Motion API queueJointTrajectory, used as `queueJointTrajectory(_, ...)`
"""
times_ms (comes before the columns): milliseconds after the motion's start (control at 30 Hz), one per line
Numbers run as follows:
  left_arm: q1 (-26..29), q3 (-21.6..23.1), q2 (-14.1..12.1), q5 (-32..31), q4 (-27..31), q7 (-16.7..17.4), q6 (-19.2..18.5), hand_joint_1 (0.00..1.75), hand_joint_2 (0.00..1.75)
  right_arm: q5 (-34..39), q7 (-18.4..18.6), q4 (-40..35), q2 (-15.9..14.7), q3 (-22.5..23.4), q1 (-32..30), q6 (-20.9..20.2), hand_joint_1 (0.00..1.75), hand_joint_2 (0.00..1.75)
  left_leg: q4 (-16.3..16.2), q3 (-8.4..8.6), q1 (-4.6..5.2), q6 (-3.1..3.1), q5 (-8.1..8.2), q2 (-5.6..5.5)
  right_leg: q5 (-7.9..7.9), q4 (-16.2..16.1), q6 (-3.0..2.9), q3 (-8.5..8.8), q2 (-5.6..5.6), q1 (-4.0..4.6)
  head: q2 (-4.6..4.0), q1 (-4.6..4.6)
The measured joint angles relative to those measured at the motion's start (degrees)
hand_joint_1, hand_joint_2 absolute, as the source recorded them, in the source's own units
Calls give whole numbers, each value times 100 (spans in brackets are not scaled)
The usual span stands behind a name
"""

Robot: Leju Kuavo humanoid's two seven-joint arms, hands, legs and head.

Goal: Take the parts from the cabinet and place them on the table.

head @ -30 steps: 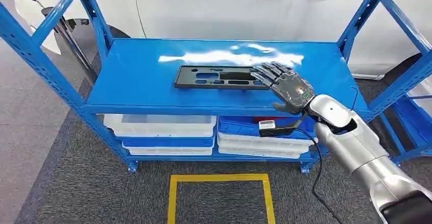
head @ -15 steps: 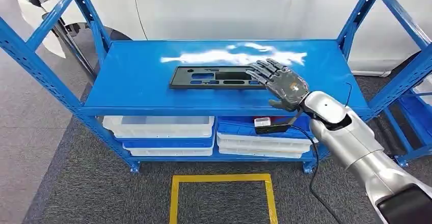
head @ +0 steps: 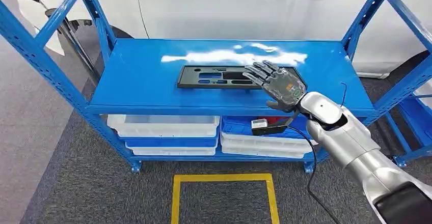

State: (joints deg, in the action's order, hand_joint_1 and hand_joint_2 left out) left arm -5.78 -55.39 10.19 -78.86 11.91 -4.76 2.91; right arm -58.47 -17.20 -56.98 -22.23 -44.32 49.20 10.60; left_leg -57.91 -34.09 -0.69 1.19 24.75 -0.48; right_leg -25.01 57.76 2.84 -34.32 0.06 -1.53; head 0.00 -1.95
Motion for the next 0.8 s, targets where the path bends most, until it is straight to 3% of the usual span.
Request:
queueJointTrajectory(100, -6, 0, 9, 0, 0, 0, 0, 0, 0, 0, 0, 4, 4, 0, 1, 0, 0, 175, 3, 4, -3, 30, -17, 1, -62, 77, 0, -13, -4, -17, 0, 0)
queueJointTrajectory(167, -16, 0, 9, 0, 0, 0, 0, 0, 0, 0, 4, 11, 4, -2, 13, 0, 0, 175, 11, -1, 8, 73, -22, 2, -259, 362, -5, -151, -6, -12, 2, -2)
queueJointTrajectory(200, -19, 0, 11, 0, 0, 0, 0, 0, 0, 0, 7, 37, 4, -15, 10, -2, 0, 175, 8, -7, 45, 113, -20, 1, -723, 1369, -7, -613, -3, 17, 0, 0)
queueJointTrajectory(233, -7, 0, 11, 0, 0, 0, -2, 0, 0, 2, 7, 55, 6, -57, -14, -18, 0, 175, -6, -3, 97, 136, -12, 0, -757, 1866, -35, -883, -3, 33, 0, 0)
queueJointTrajectory(267, -17, 0, 22, 0, 0, -2, -4, 0, 0, 112, -20, 57, 4, -53, 49, -129, 0, 175, -55, -1, 147, 130, 30, -2, -27, 147, -230, -68, -9, 135, 0, 0)
queueJointTrajectory(300, -22, 0, 31, 0, 0, -2, -4, 0, 0, 135, -26, 55, 6, -53, 64, -159, 0, 175, -86, -25, 180, 106, 40, -2, -2, 82, -219, -69, -24, 144, 0, -2)
queueJointTrajectory(367, -20, 0, 31, 0, 0, -2, -4, 0, 0, 164, -37, 57, 4, -53, 72, -184, 0, 175, -65, -25, 153, 65, 34, 6, 2, 89, -230, -77, -13, 166, 0, -2)
queueJointTrajectory(400, -34, 0, 31, 0, 0, -2, -15, 0, 0, 179, -46, 57, 0, -53, 81, -184, 0, 0, -16, -7, 155, 19, 121, 16, -83, 38, -279, -64, -3, 165, 0, 0)
queueJointTrajectory(433, -35, 0, 20, 0, 6, -2, -11, 0, 0, 190, -63, 50, 0, -48, 77, -181, 0, 0, -37, 19, 173, -9, 150, 22, -45, -39, -327, 28, -2, 87, 2, -2)
queueJointTrajectory(467, -35, 0, 22, -2, 4, -11, -7, 0, 0, 216, -74, 48, 0, -48, 88, -179, 0, 0, -170, -7, 172, -53, 180, 14, -81, -81, -353, 90, -2, 74, 0, -7)
queueJointTrajectory(500, -39, 0, 22, -4, 4, -11, -7, 0, 0, 230, -76, 48, 0, -48, 98, -179, 0, 0, -495, -178, 144, -82, 321, 16, -104, -81, -388, 137, -15, 70, 0, -7)
queueJointTrajectory(567, -24, 0, 22, -4, 4, -9, -9, 0, 0, 265, -81, 48, 0, -53, 77, -181, 0, 0, -1443, -715, 75, -145, 652, 19, -141, -76, -353, 218, -18, 70, 0, -7)
queueJointTrajectory(600, -5, 0, 22, -4, 4, -7, -9, 0, 0, 278, -85, 48, 0, -55, 53, -181, 0, 0, -1849, -999, 49, -178, 685, 20, -190, -74, -342, 275, -14, 68, 0, -7)
queueJointTrajectory(633, 9, 0, 22, -4, 4, -4, -11, 0, 0, 280, -85, 48, 0, -55, 37, -181, 0, 0, -1867, -1089, 31, -196, 550, 20, -230, -73, -330, 328, -7, 61, 0, -7)
queueJointTrajectory(667, 21, 0, 22, -4, 4, -2, -11, 0, 0, 282, -85, 48, 0, -55, 31, -181, 0, 0, -1601, -1034, 15, -207, 277, 21, -288, -74, -312, 402, 0, 51, 0, -7)
queueJointTrajectory(733, 32, 0, 17, -4, 4, -2, -11, 0, 0, 289, -87, 48, 0, -55, 34, -181, 0, 0, -538, -635, 2, -205, -423, 25, -426, -74, -261, 587, 3, 18, 0, -7)
queueJointTrajectory(767, 45, 0, 20, -2, 2, -2, -11, 0, 0, 300, -87, 48, 0, -55, 30, -181, 0, 0, -130, -479, 4, -188, -562, 30, -505, -90, -221, 655, -1, 9, 0, -4)
queueJointTrajectory(800, 41, 2, 24, -2, -13, -2, -18, 0, 0, 312, -92, 50, 0, -57, 43, -186, 0, 0, -101, -376, 44, -163, -393, 27, -551, -98, -168, 672, 13, 34, 0, -5)
